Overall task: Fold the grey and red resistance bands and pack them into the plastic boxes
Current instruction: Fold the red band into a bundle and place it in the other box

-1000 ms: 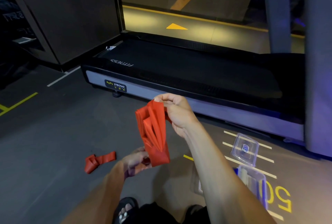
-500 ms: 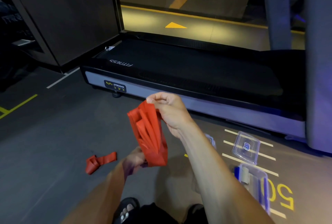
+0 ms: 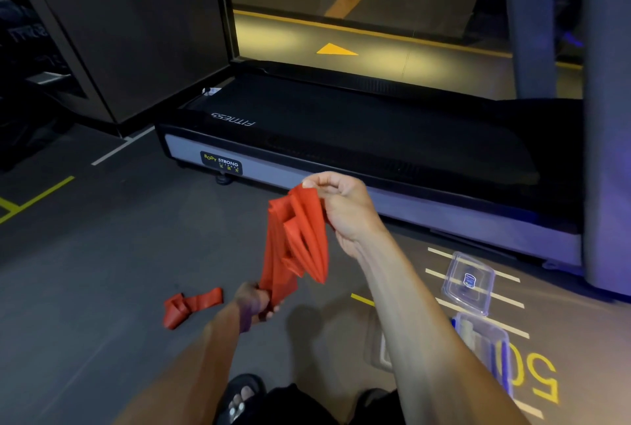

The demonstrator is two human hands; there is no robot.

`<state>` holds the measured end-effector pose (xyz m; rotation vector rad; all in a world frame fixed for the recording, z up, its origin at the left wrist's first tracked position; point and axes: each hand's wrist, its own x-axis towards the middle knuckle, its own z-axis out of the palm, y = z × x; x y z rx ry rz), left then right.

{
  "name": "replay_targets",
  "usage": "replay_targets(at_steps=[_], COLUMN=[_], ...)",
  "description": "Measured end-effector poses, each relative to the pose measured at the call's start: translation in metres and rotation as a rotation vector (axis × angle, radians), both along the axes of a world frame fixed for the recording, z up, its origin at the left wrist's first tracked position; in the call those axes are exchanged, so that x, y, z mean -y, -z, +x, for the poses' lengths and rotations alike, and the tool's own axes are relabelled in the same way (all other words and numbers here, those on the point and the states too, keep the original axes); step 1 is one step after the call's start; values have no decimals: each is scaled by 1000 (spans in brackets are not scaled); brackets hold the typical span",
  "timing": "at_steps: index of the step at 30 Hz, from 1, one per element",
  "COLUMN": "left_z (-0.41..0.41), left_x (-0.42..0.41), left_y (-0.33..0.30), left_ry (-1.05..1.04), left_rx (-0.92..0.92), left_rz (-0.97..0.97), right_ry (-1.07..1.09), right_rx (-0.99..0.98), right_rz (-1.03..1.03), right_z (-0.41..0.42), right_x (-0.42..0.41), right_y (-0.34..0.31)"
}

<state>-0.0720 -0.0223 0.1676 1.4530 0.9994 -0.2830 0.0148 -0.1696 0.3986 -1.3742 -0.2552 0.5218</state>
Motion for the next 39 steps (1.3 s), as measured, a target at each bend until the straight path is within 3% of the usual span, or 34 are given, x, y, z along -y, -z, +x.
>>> replay_targets(at_steps=[5, 11, 15, 18, 26, 33, 39], left_z=[-10, -21, -22, -20, -24, -25, -12], left_x=[-19, -23, -23, -20, -14, -12, -13], left_y=[-5, -25, -14, -6, -8, -4, -9], left_ry=[-166, -184, -246, -161, 81, 39, 42], left_rx=[-31, 110, 57, 21, 38, 43, -45], left_rz=[-105, -312, -164, -76, -92, 21, 401], right_ry=[76, 53, 31, 47, 18, 5, 22], right_rx=[-11, -59, -58, -37, -40, -44, -44], right_rz=[-20, -21, 18, 21, 0, -5, -75], right_z=[11, 8, 5, 3, 4, 4, 1], right_x=[17, 21, 20, 16, 9, 6, 9], right_y=[3, 4, 0, 0, 4, 6, 3])
